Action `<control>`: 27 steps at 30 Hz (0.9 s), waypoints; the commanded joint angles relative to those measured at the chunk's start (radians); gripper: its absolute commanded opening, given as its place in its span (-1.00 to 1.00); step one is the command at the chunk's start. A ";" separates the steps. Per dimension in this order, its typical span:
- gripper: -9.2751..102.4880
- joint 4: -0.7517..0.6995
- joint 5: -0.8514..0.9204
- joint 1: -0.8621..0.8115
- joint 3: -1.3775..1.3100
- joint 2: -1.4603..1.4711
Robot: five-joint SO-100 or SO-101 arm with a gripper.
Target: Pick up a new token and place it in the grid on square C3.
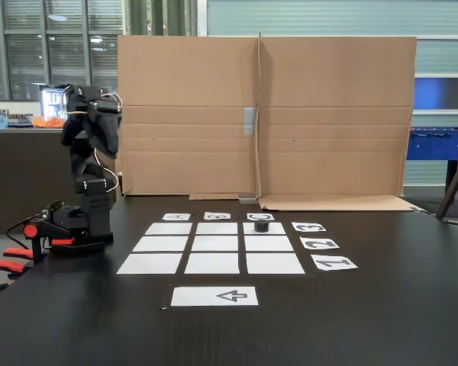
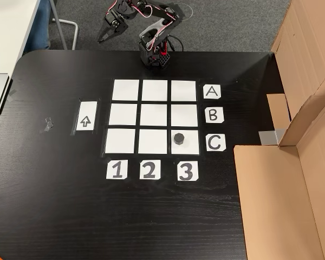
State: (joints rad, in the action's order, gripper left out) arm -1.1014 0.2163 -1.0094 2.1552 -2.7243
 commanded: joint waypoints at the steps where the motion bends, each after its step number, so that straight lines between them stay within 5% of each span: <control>1: -0.84 0.101 0.018 -0.061 0.103 -0.080; 15: -0.84 0.339 0.028 -0.156 0.485 -0.298; 27: -0.84 0.316 0.025 -0.123 0.729 -0.497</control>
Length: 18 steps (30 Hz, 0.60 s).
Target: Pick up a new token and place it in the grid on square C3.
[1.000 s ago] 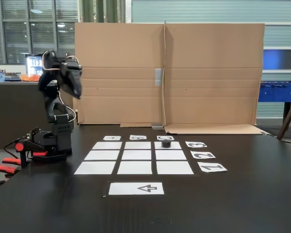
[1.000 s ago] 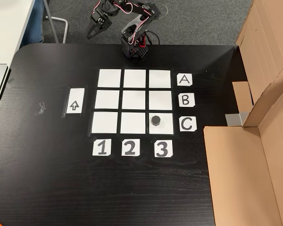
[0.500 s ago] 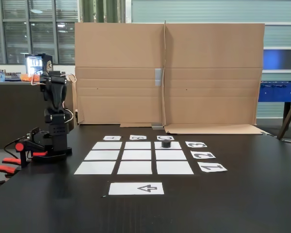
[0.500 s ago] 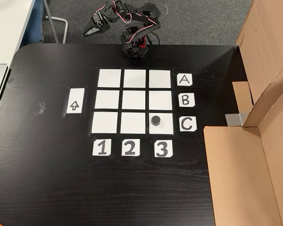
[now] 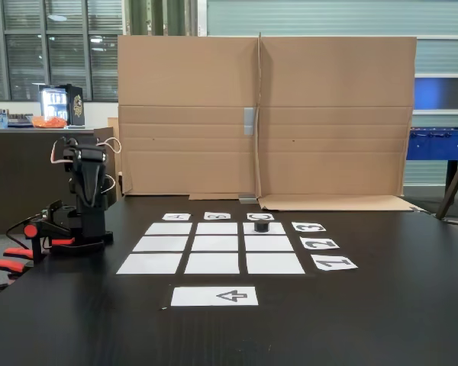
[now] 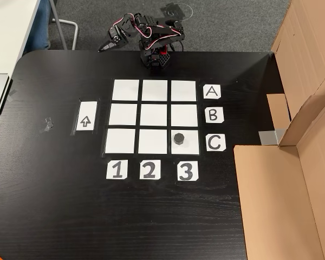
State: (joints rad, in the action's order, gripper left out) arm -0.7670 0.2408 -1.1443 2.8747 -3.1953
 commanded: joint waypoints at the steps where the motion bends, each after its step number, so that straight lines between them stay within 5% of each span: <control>1: -0.84 -0.031 0.000 0.018 0.015 -0.037; 18: -0.85 -0.061 -0.003 0.048 0.156 -0.130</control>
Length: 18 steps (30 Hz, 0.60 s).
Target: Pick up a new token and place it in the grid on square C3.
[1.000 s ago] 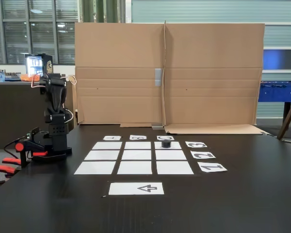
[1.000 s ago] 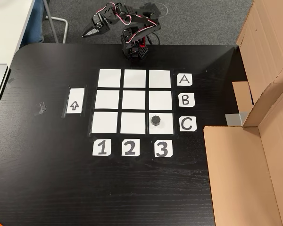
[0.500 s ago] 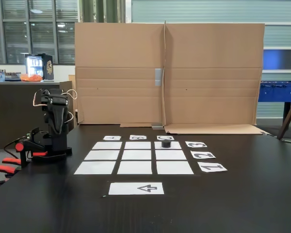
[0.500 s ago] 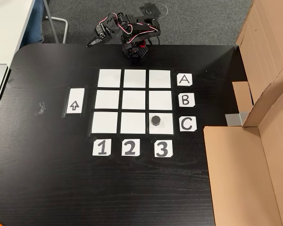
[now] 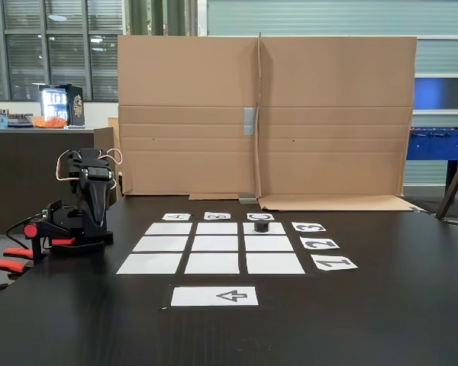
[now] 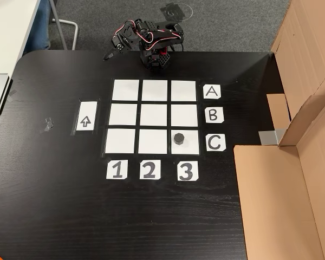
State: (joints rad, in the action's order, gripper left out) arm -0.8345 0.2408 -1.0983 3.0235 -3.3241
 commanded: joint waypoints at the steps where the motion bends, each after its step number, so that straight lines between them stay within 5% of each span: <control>1: -0.85 0.009 -0.003 0.003 0.017 -0.002; 18: -0.83 -0.043 0.002 0.015 0.021 0.000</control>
